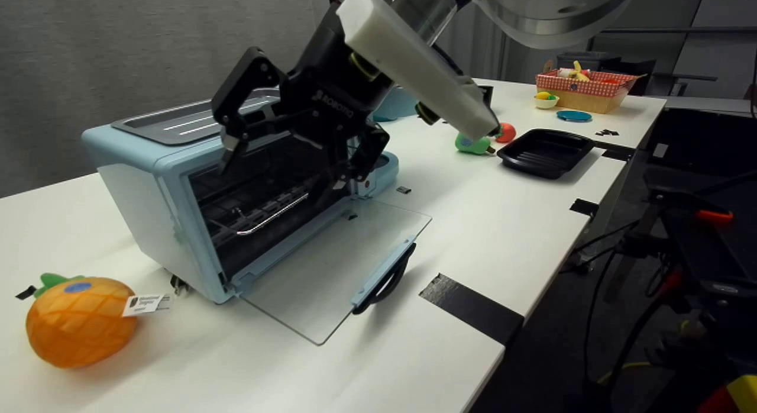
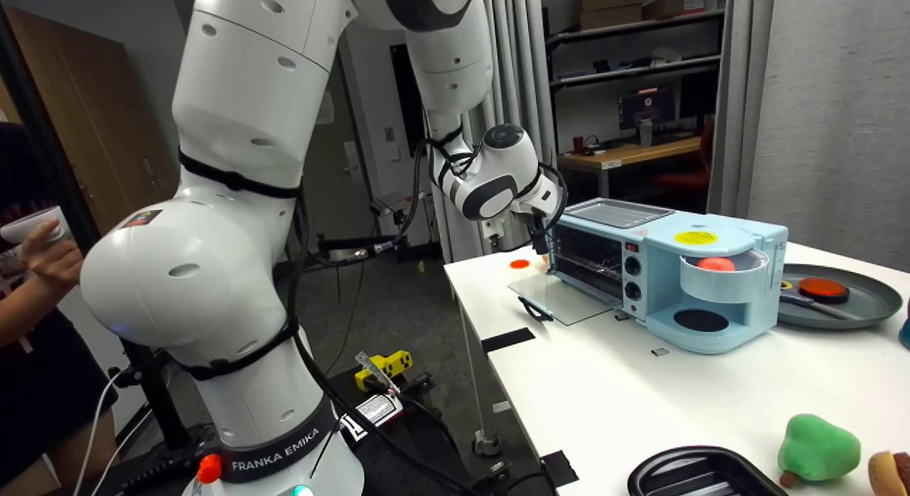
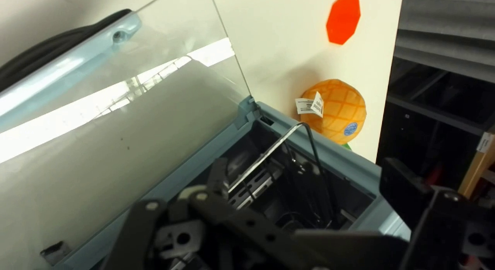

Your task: Place the oven rack inside the toaster oven

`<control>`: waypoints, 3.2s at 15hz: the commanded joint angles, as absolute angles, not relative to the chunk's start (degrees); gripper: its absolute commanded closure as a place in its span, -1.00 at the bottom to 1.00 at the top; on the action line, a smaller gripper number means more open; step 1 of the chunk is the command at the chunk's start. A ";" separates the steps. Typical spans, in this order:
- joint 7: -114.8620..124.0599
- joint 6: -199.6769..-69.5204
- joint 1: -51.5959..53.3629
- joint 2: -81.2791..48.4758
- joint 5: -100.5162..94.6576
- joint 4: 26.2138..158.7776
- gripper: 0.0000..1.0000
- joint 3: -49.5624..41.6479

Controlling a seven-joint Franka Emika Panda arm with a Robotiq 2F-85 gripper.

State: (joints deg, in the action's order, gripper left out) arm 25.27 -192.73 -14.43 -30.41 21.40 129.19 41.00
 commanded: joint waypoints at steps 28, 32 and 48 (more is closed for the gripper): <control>23.69 -164.02 -3.50 -20.79 23.47 128.39 1.00 23.57; 25.21 -161.63 4.60 -22.43 19.89 124.87 1.00 14.13; 30.60 -163.37 18.76 -32.31 9.14 109.47 1.00 -1.82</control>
